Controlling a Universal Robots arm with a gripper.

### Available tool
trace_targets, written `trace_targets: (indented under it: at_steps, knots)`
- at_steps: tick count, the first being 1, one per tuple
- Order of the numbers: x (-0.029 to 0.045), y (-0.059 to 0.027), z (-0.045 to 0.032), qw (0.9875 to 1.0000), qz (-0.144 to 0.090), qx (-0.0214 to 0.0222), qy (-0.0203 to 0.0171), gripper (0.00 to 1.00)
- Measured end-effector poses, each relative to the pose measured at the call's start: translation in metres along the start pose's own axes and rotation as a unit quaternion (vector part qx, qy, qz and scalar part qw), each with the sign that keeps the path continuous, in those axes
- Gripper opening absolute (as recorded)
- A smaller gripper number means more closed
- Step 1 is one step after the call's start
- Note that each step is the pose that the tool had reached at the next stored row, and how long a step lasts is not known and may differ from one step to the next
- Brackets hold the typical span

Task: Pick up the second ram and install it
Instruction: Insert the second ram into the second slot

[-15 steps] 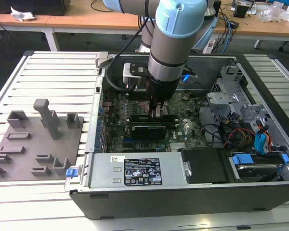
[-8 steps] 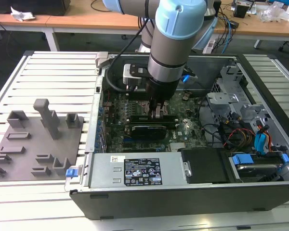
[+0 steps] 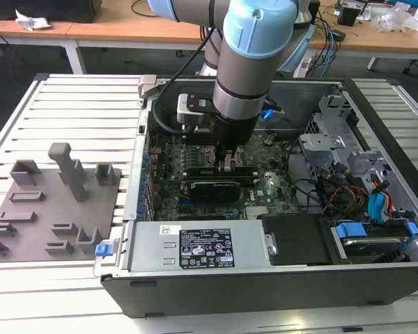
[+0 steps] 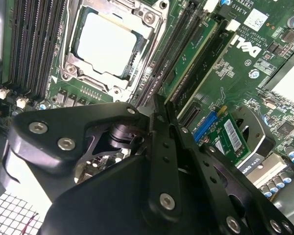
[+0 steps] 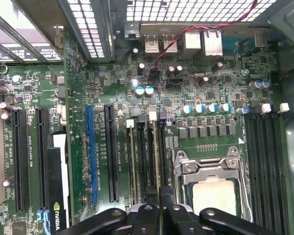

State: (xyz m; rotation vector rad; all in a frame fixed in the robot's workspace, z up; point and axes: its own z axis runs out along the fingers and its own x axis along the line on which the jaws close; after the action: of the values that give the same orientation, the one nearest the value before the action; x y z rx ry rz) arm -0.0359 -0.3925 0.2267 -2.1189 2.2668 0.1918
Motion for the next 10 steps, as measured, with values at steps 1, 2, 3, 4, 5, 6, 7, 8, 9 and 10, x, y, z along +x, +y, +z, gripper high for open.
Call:
trace_targets:
  at_steps: [1, 2, 3, 4, 5, 6, 7, 8, 9, 10]
  knots:
    - [-0.0002, 0.0001, 0.0000, 1.0000, -0.002, -0.0002, 0.0001, 0.13]
    - [-0.0002, 0.0001, 0.0000, 1.0000, -0.003, -0.0003, 0.0002, 0.13]
    - [-0.0003, 0.0001, 0.0000, 1.0000, -0.004, -0.0004, 0.0003, 0.13]
    - [-0.0003, 0.0001, -0.0001, 1.0000, -0.004, -0.0005, 0.0004, 0.13]
    - [-0.0004, 0.0001, -0.0001, 1.0000, -0.004, -0.0004, 0.0003, 0.13]
    - [-0.0005, 0.0002, -0.0004, 1.0000, -0.004, 0.0000, 0.0000, 0.13]
    - [-0.0004, 0.0003, -0.0009, 1.0000, -0.004, -0.0001, 0.0002, 0.13]
    - [-0.0004, 0.0003, -0.0010, 1.0000, -0.004, -0.0001, 0.0003, 0.13]
    - [-0.0001, 0.0003, -0.0011, 1.0000, -0.004, -0.0001, 0.0003, 0.13]
    - [0.0004, 0.0003, -0.0010, 1.0000, -0.004, -0.0001, 0.0003, 0.13]
